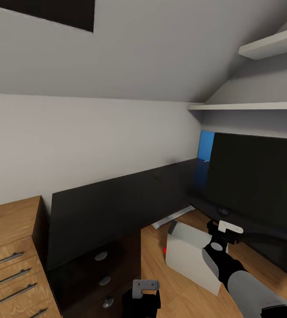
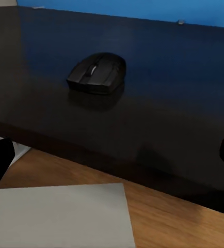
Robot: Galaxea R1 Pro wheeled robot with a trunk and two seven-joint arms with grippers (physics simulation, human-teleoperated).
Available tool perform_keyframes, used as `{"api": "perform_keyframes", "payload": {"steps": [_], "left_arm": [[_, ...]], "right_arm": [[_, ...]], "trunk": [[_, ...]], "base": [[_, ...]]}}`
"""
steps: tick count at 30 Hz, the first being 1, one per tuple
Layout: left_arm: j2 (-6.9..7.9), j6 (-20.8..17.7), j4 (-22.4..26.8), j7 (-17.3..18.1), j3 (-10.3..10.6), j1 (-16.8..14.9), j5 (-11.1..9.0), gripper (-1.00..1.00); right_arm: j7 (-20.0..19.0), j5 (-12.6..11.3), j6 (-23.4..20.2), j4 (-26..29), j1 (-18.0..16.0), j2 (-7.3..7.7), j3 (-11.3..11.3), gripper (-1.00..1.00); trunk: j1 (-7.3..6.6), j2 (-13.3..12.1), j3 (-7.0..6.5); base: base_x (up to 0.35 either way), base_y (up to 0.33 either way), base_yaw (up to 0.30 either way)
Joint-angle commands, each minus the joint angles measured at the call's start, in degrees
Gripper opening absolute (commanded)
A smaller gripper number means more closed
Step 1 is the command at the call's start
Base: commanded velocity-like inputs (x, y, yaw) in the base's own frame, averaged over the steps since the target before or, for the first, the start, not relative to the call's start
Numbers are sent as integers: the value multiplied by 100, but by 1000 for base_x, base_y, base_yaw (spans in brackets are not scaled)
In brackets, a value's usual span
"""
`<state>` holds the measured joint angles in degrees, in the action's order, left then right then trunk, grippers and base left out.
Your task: In the bedroom, organize the workspace by keeping the computer under the desk, ensuring the monitor is on the desk, placing the keyboard on the desk next to the monitor, placing the mouse on the desk next to the keyboard, moving the folder from the swivel chair onto the desk next to the mouse, stacking the notebook on top of the folder with the pen on top of the notebook, and positioning the swivel chair next to the desk.
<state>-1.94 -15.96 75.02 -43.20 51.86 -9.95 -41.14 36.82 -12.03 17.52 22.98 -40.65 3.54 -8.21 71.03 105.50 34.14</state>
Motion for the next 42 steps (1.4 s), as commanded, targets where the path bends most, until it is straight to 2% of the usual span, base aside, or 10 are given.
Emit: {"api": "perform_keyframes", "payload": {"steps": [1, 24, 36, 42], "left_arm": [[1, -21, 6, -39, 9, -6, -24, 100], [-8, -21, 4, -23, 17, -6, -22, 100], [-4, -21, 4, -22, 15, -6, -26, 100], [-1, -21, 4, -22, 10, -6, -30, 100]], "right_arm": [[21, -71, 29, -4, -4, 6, -40, 100], [27, -95, 14, 4, -4, -3, -40, 100], [35, -90, -9, 8, -4, 5, -33, 100], [43, -108, -199, 12, -4, 17, -17, 100]], "trunk": [[0, 3, 7], [0, 3, 7], [0, 3, 7], [0, 3, 7]], "base": [[31, -1, 0], [84, -5, 0], [10, -2, 0], [0, 0, 0]]}}
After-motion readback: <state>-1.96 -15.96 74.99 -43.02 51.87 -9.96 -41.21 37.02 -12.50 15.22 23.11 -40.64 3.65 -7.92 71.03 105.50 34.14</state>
